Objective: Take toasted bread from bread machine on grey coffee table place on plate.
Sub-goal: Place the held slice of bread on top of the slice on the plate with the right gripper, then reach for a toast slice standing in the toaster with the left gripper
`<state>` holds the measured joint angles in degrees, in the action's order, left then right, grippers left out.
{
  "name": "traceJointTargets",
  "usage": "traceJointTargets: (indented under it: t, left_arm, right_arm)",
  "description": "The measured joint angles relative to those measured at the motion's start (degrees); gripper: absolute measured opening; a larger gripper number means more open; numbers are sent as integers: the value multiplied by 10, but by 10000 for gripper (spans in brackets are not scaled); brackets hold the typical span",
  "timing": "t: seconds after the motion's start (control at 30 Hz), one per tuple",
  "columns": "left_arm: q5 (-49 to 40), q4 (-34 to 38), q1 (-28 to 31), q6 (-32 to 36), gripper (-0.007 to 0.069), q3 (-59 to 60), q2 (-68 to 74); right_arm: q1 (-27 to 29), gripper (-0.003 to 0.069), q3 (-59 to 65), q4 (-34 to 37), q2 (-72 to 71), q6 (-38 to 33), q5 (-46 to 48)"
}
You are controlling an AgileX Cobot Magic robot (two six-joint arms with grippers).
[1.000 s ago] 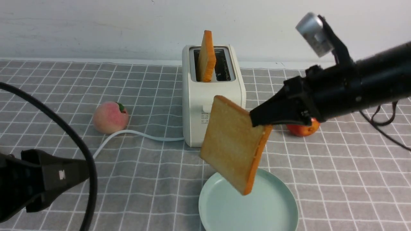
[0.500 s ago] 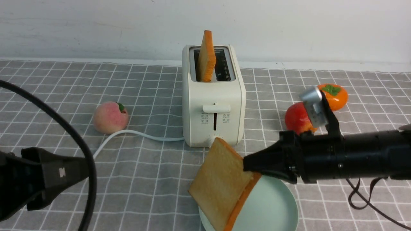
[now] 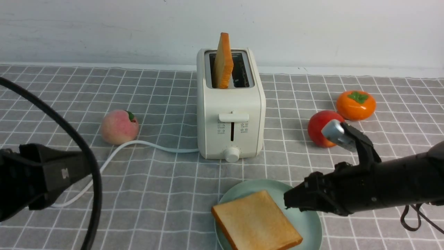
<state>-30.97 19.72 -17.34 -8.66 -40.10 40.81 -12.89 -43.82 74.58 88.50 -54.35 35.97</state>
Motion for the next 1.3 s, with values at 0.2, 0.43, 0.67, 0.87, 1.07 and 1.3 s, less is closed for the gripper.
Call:
traceJointTargets:
  t: [0.2,0.43,0.67,0.87,1.07,1.3]
  left_arm:
    - [42,12,0,17,266,-4,24]
    - [-60,-5,0,19,383,-131,154]
    - [-116,-21,0,22,514,-281,291]
    - [-172,-33,-13,34,540,-431,426]
    - [-205,-138,-106,-21,542,-597,563]
    - [-228,-377,-187,-222,542,-778,719]
  right_arm:
    - [0,482,-7,-35,-54,0,-7]
    - [0,524,-42,-154,-136,95,-8]
    - [0,526,-80,-329,-216,277,-5]
    - [0,526,-81,-365,-258,330,8]
    - [0,526,-81,-367,-278,333,42]
    - [0,526,-81,-369,-278,335,71]
